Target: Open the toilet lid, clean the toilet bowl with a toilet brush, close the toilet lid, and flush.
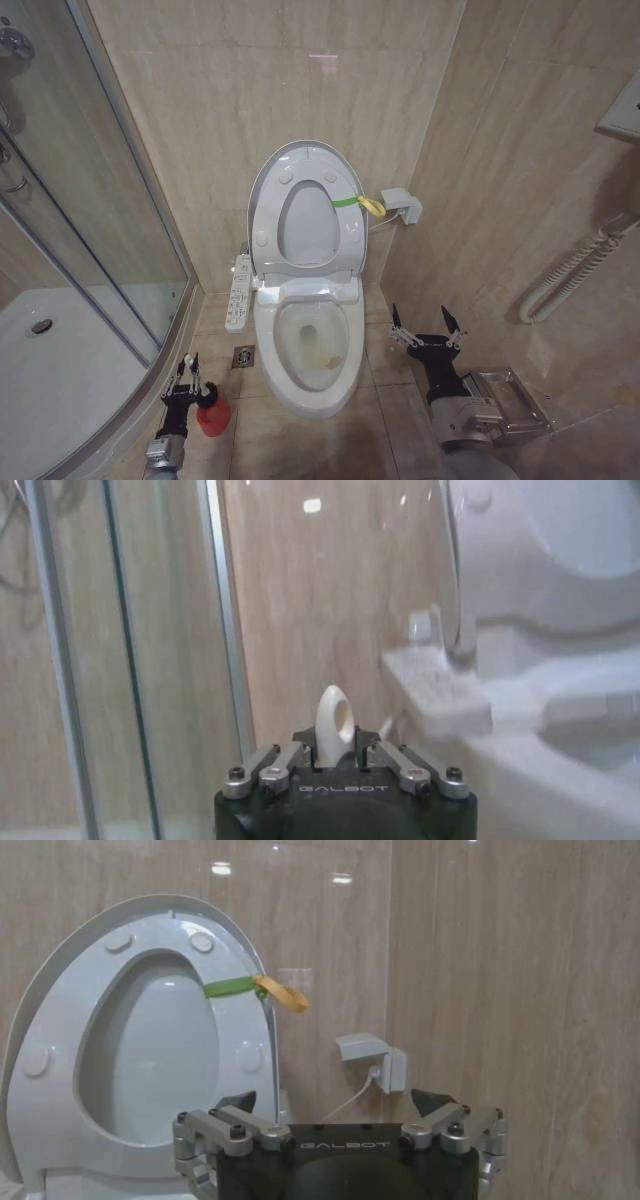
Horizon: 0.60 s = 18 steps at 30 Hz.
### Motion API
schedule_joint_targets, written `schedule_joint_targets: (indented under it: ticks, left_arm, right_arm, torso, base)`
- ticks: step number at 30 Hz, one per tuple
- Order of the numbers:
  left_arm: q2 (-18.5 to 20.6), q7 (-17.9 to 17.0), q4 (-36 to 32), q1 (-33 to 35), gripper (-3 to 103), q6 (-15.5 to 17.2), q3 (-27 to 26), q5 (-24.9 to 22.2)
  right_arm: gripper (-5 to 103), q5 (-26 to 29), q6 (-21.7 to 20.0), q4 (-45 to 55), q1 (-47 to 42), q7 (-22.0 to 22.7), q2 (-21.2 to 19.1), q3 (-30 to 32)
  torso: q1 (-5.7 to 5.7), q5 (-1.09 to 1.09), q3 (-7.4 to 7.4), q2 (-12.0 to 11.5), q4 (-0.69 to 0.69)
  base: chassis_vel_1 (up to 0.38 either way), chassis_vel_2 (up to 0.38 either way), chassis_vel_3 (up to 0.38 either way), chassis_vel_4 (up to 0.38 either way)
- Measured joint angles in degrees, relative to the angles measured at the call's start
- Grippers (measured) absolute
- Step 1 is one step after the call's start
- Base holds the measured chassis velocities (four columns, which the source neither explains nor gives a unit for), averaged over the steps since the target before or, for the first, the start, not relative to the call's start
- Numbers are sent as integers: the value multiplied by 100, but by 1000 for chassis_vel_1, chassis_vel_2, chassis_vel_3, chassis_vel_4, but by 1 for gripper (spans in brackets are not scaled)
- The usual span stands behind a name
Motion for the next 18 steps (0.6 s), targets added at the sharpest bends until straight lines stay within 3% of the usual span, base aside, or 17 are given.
schedule_joint_targets:
  ticks: [8,18]
  left_arm:
    - [117,-133,-1095,543,25,-8,-171,14]
    - [231,-372,-3230,1486,25,494,-268,-1]
  right_arm:
    - [100,0,0,0,0,0,0,0]
    - [100,0,0,0,0,0,0,0]
  torso:
    - [0,0,0,0,0]
    - [0,0,0,0,0]
  base:
    - [0,0,0,0]
    - [0,0,0,0]
